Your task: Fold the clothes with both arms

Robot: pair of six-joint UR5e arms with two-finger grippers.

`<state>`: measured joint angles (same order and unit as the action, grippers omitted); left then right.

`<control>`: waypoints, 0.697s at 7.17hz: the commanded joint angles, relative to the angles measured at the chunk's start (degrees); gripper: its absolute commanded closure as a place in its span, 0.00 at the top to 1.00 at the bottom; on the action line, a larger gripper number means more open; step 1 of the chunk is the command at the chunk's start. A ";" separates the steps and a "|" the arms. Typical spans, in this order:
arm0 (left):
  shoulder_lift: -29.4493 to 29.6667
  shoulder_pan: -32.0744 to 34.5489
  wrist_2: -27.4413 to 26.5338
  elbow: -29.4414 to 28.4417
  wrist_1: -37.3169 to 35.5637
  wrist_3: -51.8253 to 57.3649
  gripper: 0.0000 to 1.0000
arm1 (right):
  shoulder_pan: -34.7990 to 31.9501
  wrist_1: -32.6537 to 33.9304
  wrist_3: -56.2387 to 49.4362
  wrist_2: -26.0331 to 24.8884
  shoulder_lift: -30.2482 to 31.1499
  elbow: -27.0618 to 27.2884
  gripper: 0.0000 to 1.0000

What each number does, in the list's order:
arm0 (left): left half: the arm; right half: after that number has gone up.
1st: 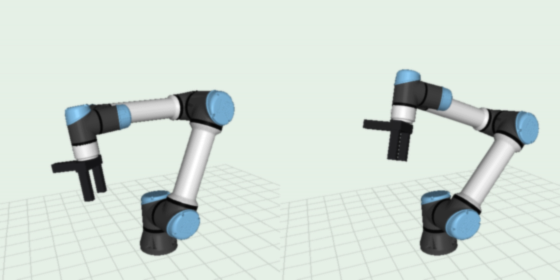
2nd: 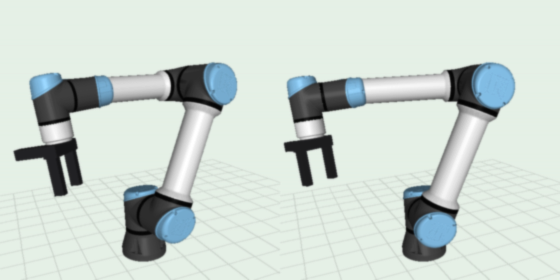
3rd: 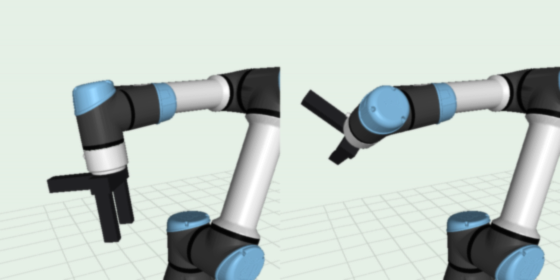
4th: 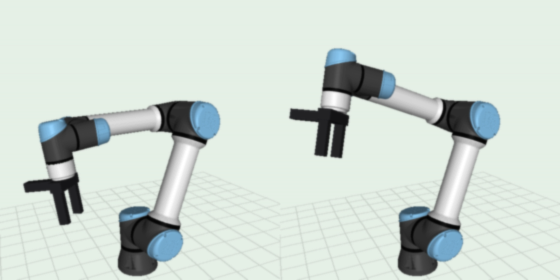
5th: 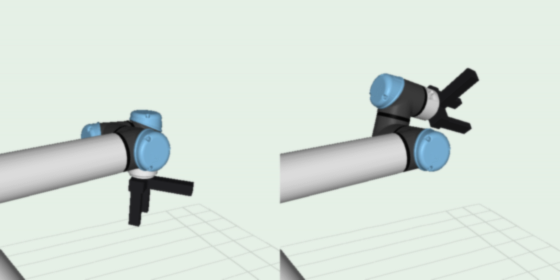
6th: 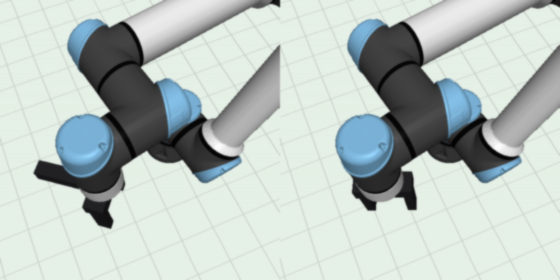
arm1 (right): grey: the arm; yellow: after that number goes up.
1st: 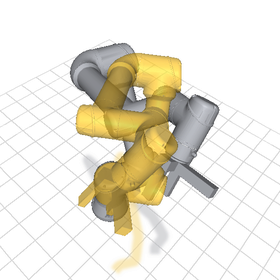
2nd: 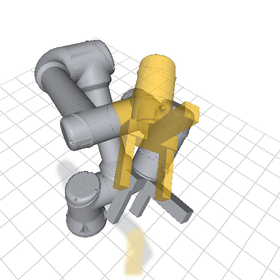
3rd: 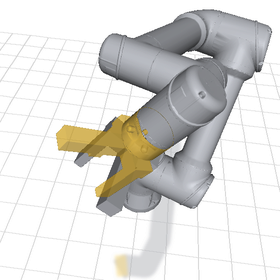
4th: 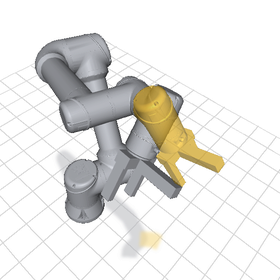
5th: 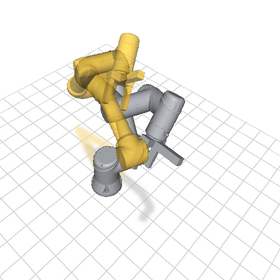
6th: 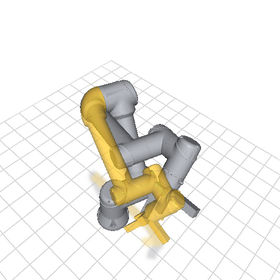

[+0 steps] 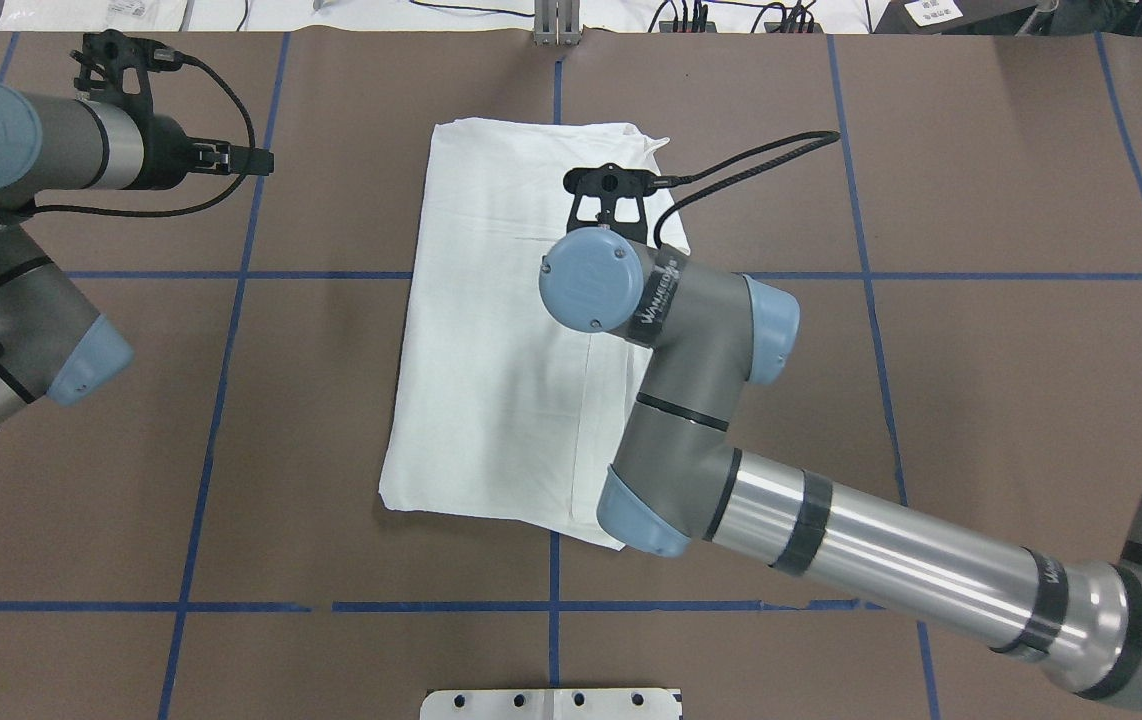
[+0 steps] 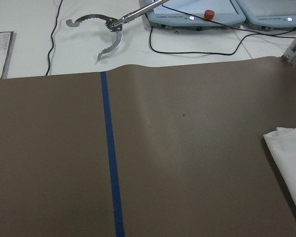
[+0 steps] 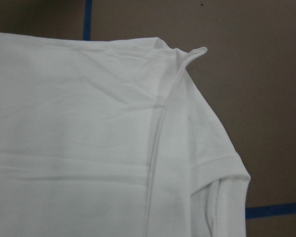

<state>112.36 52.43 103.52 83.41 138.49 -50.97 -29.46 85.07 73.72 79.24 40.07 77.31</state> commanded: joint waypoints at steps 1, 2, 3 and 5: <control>-0.12 -0.13 0.46 0.18 0.03 -0.09 1.00 | -2.18 0.62 -0.33 1.10 -10.85 -15.54 1.00; -0.12 -0.13 0.46 0.09 0.03 -0.01 1.00 | -2.53 0.80 -2.25 1.10 -11.32 -17.09 1.00; -0.12 -0.22 0.46 -0.08 0.03 -0.01 1.00 | -2.71 1.32 -3.22 1.10 -11.33 -18.93 1.00; -0.12 -0.22 0.46 -0.44 0.03 0.08 1.00 | -2.80 2.55 -5.33 0.92 -11.24 -20.52 1.00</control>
<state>112.24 52.22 103.97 83.18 138.52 -50.96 -32.14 86.70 69.82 80.25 28.88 58.02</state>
